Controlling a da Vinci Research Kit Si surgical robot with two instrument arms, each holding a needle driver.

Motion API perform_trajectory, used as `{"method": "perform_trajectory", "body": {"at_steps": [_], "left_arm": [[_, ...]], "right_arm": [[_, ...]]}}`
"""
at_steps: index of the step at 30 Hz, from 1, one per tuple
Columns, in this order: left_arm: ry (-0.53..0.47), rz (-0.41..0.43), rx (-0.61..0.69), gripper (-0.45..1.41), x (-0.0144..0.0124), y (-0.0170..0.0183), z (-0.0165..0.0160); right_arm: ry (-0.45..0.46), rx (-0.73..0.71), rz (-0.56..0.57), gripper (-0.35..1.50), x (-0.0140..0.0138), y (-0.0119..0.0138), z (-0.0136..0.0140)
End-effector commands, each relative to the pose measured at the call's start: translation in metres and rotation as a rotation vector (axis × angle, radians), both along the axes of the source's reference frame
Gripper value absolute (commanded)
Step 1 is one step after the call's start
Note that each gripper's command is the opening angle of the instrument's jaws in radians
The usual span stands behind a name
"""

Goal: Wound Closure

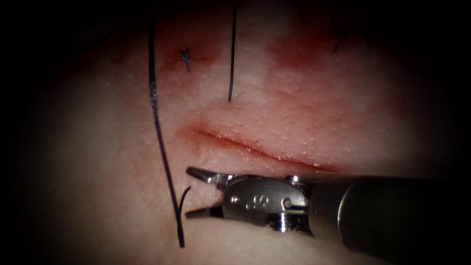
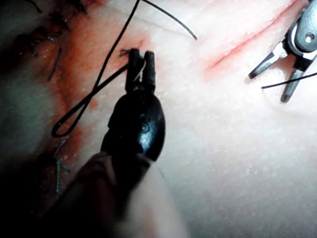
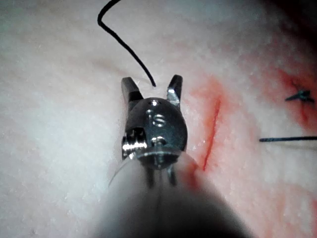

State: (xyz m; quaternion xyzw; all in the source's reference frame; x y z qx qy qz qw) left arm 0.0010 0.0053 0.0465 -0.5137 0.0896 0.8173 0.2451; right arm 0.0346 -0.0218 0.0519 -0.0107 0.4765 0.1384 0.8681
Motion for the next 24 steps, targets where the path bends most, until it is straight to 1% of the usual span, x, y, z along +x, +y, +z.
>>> {"method": "perform_trajectory", "body": {"at_steps": [1, 2, 3, 4, 7, 11, 12, 16, 20, 24], "left_arm": [[-0.001, 0.001, 0.001, -0.45, -0.0005, -0.0002, 0.0007], [-0.001, 0.001, 0.001, -0.45, -0.0005, -0.0002, 0.0007], [-0.001, 0.001, 0.001, -0.45, -0.0005, -0.0002, 0.0007], [-0.001, 0.001, 0.001, -0.45, -0.0005, -0.0002, 0.0007], [-0.004, 0.003, 0.0, -0.45, -0.0005, -0.0002, 0.0007], [-0.004, 0.003, 0.0, -0.45, -0.0004, -0.0001, 0.0007], [-0.004, 0.004, 0.0, -0.45, -0.0004, -0.0001, 0.0008], [-0.004, 0.003, 0.0, -0.45, -0.0004, -0.0001, 0.0008], [-0.003, 0.003, 0.0, -0.45, -0.0005, -0.0001, 0.0008], [-0.003, 0.003, 0.0, -0.45, -0.0004, -0.0001, 0.0009]], "right_arm": [[0.002, 0.001, 0.0, 0.64, 0.001, -0.0003, 0.0007], [0.002, 0.0, 0.0, -0.03, 0.0011, -0.0004, 0.0008], [0.002, 0.0, 0.001, -0.35, 0.0012, -0.0004, 0.0008], [-0.005, -0.003, 0.007, -0.35, 0.0013, -0.0004, 0.0007], [-0.032, 0.042, 0.078, -0.35, 0.0012, -0.0009, 0.0002], [-0.052, 0.075, 0.063, -0.35, 0.0002, -0.0024, -0.0014], [-0.048, 0.083, 0.049, -0.35, -0.0006, -0.0039, -0.0028], [-0.028, 0.096, 0.0, -0.35, -0.0015, -0.0074, -0.0058], [0.006, 0.109, -0.062, -0.35, -0.0014, -0.0108, -0.0092], [0.042, 0.126, -0.124, -0.35, -0.0008, -0.0133, -0.0124]]}}
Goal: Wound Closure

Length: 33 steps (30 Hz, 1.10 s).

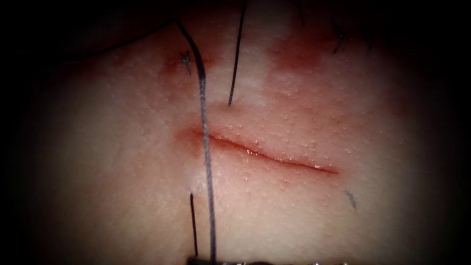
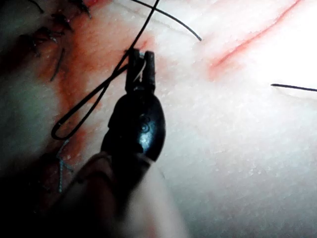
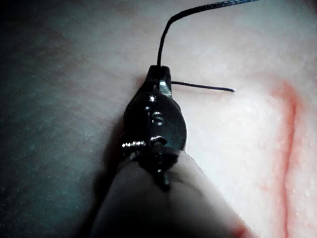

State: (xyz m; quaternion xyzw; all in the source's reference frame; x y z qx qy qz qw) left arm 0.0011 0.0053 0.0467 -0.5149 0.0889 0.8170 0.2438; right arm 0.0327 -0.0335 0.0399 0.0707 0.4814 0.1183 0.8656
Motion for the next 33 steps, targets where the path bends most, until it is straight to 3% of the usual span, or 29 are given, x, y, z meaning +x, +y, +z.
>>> {"method": "perform_trajectory", "body": {"at_steps": [1, 5, 8, 11, 13, 18, 21, 29, 33], "left_arm": [[-0.001, 0.0, 0.0, -0.45, -0.0005, -0.0002, 0.0007], [-0.001, 0.001, 0.0, -0.45, -0.0004, -0.0002, 0.0007], [-0.006, 0.006, 0.0, -0.45, -0.0003, -0.0002, 0.0007], [-0.03, 0.027, -0.001, -0.45, -0.0001, -0.0002, 0.0007], [-0.042, 0.037, -0.001, -0.45, 0.0001, -0.0002, 0.0007], [-0.058, 0.053, 0.0, -0.45, 0.0001, -0.0002, 0.0007], [-0.058, 0.053, 0.0, -0.45, 0.0001, -0.0002, 0.0007], [-0.058, 0.053, 0.0, -0.45, 0.0001, -0.0002, 0.0007], [-0.058, 0.053, 0.0, -0.45, 0.0001, -0.0002, 0.0007]], "right_arm": [[0.017, 0.007, -0.021, -0.35, 0.0012, -0.0021, -0.0011], [0.056, 0.03, -0.07, -0.35, 0.0019, -0.0027, -0.0028], [0.089, 0.023, -0.048, 0.41, 0.0014, -0.001, -0.0022], [0.112, 0.006, -0.022, 0.91, 0.0005, 0.0014, -0.0011], [0.117, -0.037, -0.009, 1.08, -0.0003, 0.0036, -0.0003], [0.105, -0.096, 0.001, 1.08, -0.0014, 0.0081, 0.0019], [0.096, -0.105, 0.01, 1.08, -0.0009, 0.0094, 0.0037], [0.06, -0.154, 0.043, 1.25, 0.0031, 0.0102, 0.0093], [0.052, -0.168, 0.04, 1.18, 0.0037, 0.0106, 0.0104]]}}
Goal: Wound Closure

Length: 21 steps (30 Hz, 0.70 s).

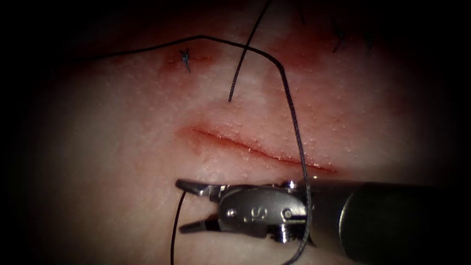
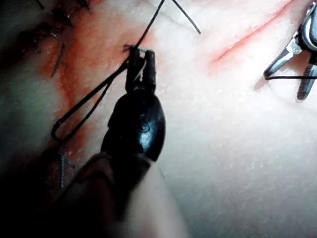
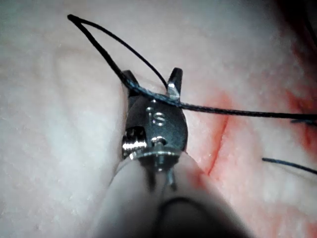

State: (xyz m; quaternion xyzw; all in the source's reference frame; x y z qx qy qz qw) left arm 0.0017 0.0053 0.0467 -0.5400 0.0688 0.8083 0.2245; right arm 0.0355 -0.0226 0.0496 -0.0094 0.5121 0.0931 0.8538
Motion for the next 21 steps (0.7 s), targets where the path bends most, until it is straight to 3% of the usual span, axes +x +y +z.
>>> {"method": "perform_trajectory", "body": {"at_steps": [1, 2, 4, 5, 10, 16, 17, 21], "left_arm": [[-0.001, 0.001, 0.001, -0.45, -0.0005, -0.0002, 0.0007], [-0.001, 0.0, 0.001, -0.45, -0.0005, -0.0002, 0.0007], [-0.001, 0.0, 0.001, -0.45, -0.0006, -0.0002, 0.0007], [-0.001, 0.0, 0.0, -0.45, -0.0006, -0.0002, 0.0007], [0.0, -0.001, 0.0, -0.45, -0.0007, -0.0003, 0.0007], [-0.033, 0.018, 0.002, -0.45, -0.0002, 0.0002, 0.0003], [-0.051, 0.024, 0.005, -0.45, 0.001, 0.0006, -0.0002], [-0.005, -0.012, -0.013, -0.45, 0.0053, 0.0019, -0.0016]], "right_arm": [[0.003, 0.001, 0.0, 1.08, 0.0009, -0.0002, 0.0007], [0.001, 0.001, 0.002, 0.88, 0.0009, -0.0001, 0.0008], [-0.026, -0.01, 0.025, -0.2, 0.0007, -0.0002, 0.0008], [-0.046, -0.017, 0.042, -0.35, 0.0007, -0.0003, 0.0007], [-0.098, 0.019, 0.044, -0.35, -0.0001, -0.0017, -0.0005], [-0.079, 0.05, -0.049, -0.35, -0.0011, -0.0072, -0.0054], [-0.073, 0.05, -0.07, -0.35, -0.0013, -0.0088, -0.0069], [-0.068, 0.053, -0.082, -0.35, -0.0012, -0.0104, -0.0089]]}}
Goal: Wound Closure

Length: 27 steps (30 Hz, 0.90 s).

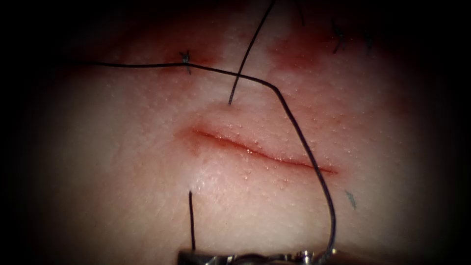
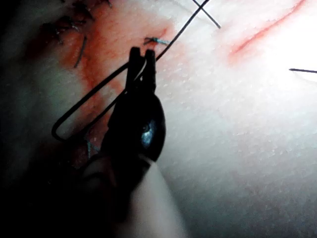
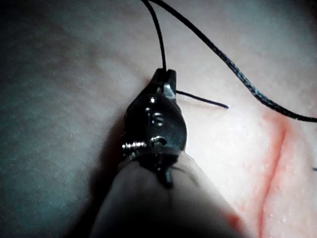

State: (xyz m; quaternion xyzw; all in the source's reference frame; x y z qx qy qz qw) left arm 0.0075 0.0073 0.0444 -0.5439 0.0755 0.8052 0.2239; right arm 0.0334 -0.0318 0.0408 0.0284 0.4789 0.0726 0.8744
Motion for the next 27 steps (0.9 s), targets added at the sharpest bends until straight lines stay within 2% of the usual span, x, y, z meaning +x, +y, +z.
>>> {"method": "perform_trajectory", "body": {"at_steps": [1, 5, 6, 12, 15, 20, 21, 27], "left_arm": [[0.028, -0.054, -0.017, -0.45, 0.0023, 0.0007, -0.0002], [0.08, -0.132, -0.052, -0.45, 0.0067, 0.0019, -0.0018], [0.093, -0.169, -0.069, -0.45, 0.0085, 0.0024, -0.0026], [0.125, -0.228, -0.119, -0.45, 0.0116, 0.0034, -0.0036], [0.13, -0.251, -0.143, -0.45, 0.0121, 0.004, -0.0033], [0.227, -0.335, -0.222, -0.45, 0.0121, 0.0066, -0.0018], [0.289, -0.369, -0.256, -0.45, 0.0117, 0.0073, -0.0011], [0.334, -0.376, -0.282, -0.45, 0.0106, 0.0091, 0.0014]], "right_arm": [[0.008, 0.006, -0.01, -0.35, 0.0011, -0.0015, -0.0004], [0.011, 0.01, -0.017, -0.35, 0.0016, -0.0014, -0.0003], [0.009, 0.012, -0.019, -0.35, 0.0017, -0.0013, 0.0], [-0.002, 0.011, -0.019, -0.35, 0.0014, -0.0007, 0.0012], [-0.013, 0.011, -0.025, -0.35, 0.0014, -0.0008, 0.0017], [-0.019, 0.007, -0.035, -0.35, 0.0016, -0.0015, 0.0018], [-0.018, 0.007, -0.037, -0.35, 0.0017, -0.0016, 0.0017], [-0.016, 0.007, -0.039, -0.35, 0.0019, -0.0019, 0.0013]]}}
